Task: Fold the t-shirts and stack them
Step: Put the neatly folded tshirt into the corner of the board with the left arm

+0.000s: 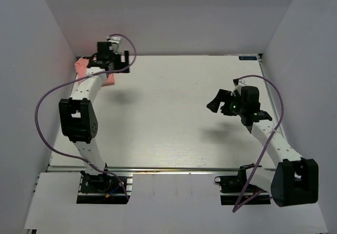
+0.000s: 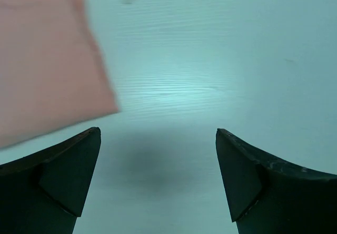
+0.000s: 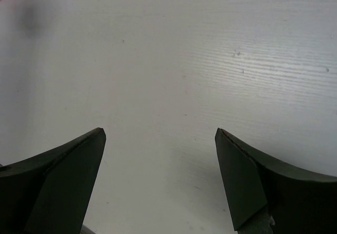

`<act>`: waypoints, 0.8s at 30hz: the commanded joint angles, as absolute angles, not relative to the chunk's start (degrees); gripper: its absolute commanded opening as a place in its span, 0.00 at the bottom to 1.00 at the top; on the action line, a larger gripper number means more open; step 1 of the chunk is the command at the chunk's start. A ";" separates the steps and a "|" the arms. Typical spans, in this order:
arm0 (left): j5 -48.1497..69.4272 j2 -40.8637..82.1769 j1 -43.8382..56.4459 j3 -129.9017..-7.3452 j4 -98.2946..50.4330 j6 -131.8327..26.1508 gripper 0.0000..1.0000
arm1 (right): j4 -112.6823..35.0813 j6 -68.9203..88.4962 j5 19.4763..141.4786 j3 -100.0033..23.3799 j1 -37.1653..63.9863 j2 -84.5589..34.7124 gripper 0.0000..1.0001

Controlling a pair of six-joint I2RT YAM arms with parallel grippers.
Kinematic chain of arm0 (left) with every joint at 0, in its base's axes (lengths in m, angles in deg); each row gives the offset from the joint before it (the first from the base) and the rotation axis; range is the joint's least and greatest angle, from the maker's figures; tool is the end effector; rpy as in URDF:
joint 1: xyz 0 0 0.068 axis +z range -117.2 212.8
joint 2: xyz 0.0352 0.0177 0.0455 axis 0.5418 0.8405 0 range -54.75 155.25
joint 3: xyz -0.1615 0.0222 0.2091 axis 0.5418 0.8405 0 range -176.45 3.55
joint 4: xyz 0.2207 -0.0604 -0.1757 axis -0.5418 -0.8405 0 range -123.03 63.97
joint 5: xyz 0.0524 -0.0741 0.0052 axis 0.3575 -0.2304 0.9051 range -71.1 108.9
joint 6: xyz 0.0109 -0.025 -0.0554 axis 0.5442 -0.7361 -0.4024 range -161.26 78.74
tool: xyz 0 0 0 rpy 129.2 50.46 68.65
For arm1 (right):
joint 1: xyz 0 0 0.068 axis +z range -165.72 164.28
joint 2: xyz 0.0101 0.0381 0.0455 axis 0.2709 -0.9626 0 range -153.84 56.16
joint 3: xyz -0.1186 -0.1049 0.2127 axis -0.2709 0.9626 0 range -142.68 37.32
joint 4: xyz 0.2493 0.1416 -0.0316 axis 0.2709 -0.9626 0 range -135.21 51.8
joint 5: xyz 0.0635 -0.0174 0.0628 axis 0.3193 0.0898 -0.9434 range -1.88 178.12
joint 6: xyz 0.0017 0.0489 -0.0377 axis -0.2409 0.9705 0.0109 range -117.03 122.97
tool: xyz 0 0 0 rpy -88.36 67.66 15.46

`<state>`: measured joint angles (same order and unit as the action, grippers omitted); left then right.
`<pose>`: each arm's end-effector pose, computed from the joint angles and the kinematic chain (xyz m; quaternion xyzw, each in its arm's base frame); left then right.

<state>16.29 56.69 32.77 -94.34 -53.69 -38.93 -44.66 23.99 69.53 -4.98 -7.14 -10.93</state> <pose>0.4844 -0.0024 0.2666 0.0282 0.9101 -0.0124 0.4132 0.2896 0.0586 0.2278 0.0144 0.8635 0.2597 0.4322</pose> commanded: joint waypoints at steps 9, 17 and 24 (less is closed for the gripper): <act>20.01 21.33 5.58 -50.62 -39.13 -58.92 1.00 | -48.66 23.28 75.73 4.35 -7.37 4.91 0.90; 28.21 12.40 -3.93 -44.00 -44.05 -62.09 1.00 | -47.61 25.21 75.37 7.96 -7.28 9.13 0.90; 29.62 15.74 -8.23 -44.53 -44.50 -60.78 1.00 | -46.47 27.23 75.20 10.16 -7.28 12.82 0.90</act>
<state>27.26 16.06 -6.77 -44.86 -44.34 -60.83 -48.49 25.78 74.73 9.60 -7.14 11.23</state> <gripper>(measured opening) 0.995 0.904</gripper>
